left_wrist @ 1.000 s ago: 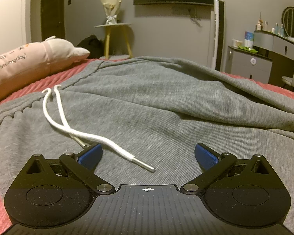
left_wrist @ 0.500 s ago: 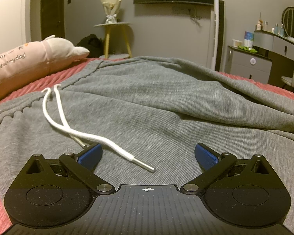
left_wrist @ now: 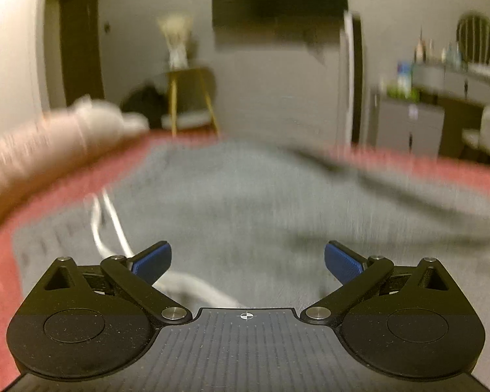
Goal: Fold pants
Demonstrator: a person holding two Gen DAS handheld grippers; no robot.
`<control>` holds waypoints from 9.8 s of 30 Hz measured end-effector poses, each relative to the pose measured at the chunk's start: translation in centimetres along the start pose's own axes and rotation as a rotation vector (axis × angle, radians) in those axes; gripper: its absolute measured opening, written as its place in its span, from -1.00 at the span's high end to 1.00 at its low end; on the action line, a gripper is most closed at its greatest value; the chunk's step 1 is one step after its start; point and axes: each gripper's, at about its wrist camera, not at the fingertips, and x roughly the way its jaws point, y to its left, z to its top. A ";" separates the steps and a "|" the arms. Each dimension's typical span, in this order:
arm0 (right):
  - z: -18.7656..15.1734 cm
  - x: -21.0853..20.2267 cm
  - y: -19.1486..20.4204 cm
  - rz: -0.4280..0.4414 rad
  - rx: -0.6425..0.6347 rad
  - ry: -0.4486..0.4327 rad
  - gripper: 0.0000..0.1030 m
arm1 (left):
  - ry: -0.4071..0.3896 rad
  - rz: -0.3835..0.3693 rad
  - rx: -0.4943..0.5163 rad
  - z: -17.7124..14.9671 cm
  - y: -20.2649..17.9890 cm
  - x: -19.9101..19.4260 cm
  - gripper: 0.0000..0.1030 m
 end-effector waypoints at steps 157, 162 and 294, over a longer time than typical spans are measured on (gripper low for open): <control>3.8 -13.9 -3.8 -0.320 0.054 -0.089 0.55 | 0.341 -0.148 0.009 -5.8 -3.8 -7.2 -1.00; 4.8 -13.4 -4.2 -0.310 0.084 -0.102 -0.21 | 0.339 -0.132 0.043 -5.9 -4.3 -7.0 -1.00; -10.5 -5.8 10.2 -0.133 -0.631 0.201 -0.54 | 0.584 -0.774 -0.043 -1.4 -14.5 0.4 0.12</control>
